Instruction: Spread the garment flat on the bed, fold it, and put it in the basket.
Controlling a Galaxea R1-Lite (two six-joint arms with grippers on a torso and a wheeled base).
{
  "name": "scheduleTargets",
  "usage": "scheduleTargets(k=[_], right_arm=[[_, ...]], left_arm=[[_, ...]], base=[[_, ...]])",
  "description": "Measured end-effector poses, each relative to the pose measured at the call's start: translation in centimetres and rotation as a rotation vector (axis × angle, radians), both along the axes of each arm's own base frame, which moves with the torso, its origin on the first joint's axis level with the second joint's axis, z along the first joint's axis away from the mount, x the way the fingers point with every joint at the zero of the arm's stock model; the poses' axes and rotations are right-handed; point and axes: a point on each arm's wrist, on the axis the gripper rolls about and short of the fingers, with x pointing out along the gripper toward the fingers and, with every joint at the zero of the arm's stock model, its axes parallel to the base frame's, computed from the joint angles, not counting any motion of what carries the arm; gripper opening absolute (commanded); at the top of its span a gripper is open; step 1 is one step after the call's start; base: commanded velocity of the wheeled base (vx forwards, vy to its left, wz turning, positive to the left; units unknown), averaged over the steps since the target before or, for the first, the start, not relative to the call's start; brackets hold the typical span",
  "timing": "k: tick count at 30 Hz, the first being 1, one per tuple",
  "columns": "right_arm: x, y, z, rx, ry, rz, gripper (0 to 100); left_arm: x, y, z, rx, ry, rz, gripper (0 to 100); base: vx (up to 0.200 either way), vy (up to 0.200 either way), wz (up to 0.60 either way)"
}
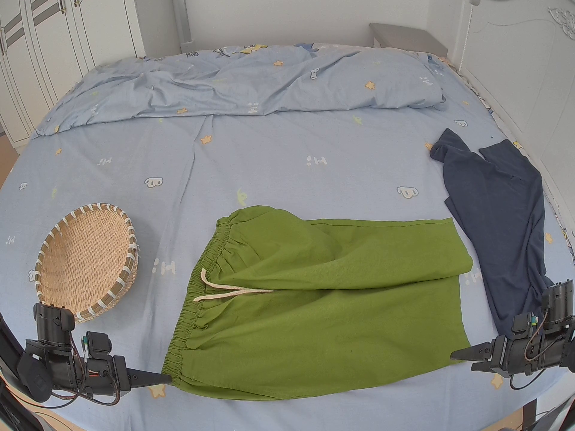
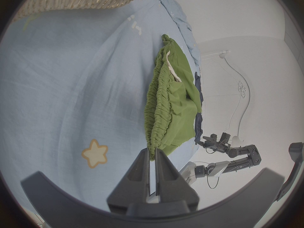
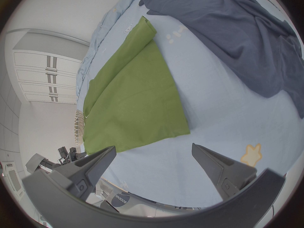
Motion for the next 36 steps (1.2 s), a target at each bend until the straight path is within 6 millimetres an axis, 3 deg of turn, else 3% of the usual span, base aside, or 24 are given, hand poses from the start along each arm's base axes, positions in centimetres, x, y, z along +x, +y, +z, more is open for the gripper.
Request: scheduleTargets(k=[13,36], right_arm=[[2.5,-0.5,-1.9,0.062,-0.01,0.015,100],[2.5,-0.6,-2.7,0.101,0.03,0.02,100]], left_arm=[[0.0,0.0,0.2,0.002,-0.017,0.0,0],[0.1,0.0,0.2,0.003,-0.021,-0.002,0]], base=[[0.0,0.0,0.0],[0.0,0.0,0.0]])
